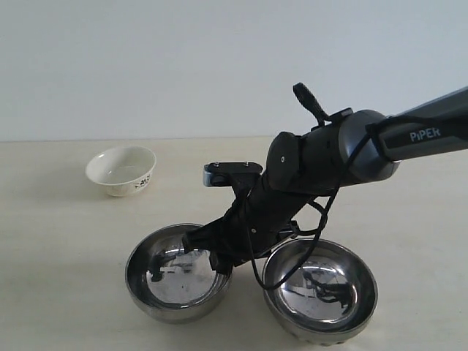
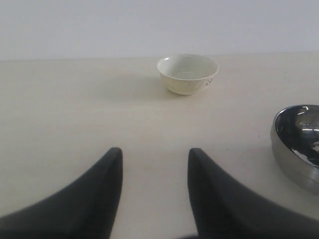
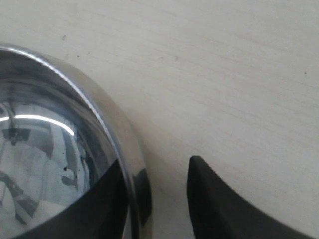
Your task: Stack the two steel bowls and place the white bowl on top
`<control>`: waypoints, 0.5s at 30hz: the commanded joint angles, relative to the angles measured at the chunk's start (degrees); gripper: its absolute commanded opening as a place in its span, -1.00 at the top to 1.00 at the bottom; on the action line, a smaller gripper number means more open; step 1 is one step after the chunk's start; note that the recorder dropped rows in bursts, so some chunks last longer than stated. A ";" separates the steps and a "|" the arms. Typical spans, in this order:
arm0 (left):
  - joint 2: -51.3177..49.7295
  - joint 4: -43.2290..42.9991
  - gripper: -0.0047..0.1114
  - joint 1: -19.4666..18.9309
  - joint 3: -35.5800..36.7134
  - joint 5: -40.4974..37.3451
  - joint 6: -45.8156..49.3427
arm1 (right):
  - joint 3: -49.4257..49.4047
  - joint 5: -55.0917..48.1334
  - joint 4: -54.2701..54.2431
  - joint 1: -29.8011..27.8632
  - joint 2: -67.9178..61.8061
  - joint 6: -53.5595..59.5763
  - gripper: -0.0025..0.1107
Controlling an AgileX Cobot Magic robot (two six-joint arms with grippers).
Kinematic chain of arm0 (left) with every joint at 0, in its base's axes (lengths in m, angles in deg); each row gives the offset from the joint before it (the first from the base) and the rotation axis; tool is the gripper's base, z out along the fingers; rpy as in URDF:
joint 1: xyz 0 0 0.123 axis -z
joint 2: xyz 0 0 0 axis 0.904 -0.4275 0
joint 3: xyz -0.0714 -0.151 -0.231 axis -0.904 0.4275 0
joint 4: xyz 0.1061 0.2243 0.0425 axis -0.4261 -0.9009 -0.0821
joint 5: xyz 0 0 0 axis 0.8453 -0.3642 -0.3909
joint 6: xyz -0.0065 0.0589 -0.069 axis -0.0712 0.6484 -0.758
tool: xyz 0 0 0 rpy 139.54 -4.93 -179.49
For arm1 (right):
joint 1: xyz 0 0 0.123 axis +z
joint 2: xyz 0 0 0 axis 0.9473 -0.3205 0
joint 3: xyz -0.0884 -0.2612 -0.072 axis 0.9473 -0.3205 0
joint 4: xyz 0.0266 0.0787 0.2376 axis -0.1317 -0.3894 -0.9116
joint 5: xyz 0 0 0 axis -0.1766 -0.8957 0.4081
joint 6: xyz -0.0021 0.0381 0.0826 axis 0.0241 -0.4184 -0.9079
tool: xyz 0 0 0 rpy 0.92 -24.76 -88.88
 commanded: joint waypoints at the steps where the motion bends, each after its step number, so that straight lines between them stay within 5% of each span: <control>1: 0.07 -0.18 0.22 -0.23 0.19 0.08 -0.68 | -0.11 -0.23 0.83 -0.05 -0.13 0.08 0.31; 15: 0.07 -0.18 0.22 -0.23 0.19 0.08 -0.68 | -0.02 0.84 2.79 -0.05 5.15 0.00 0.31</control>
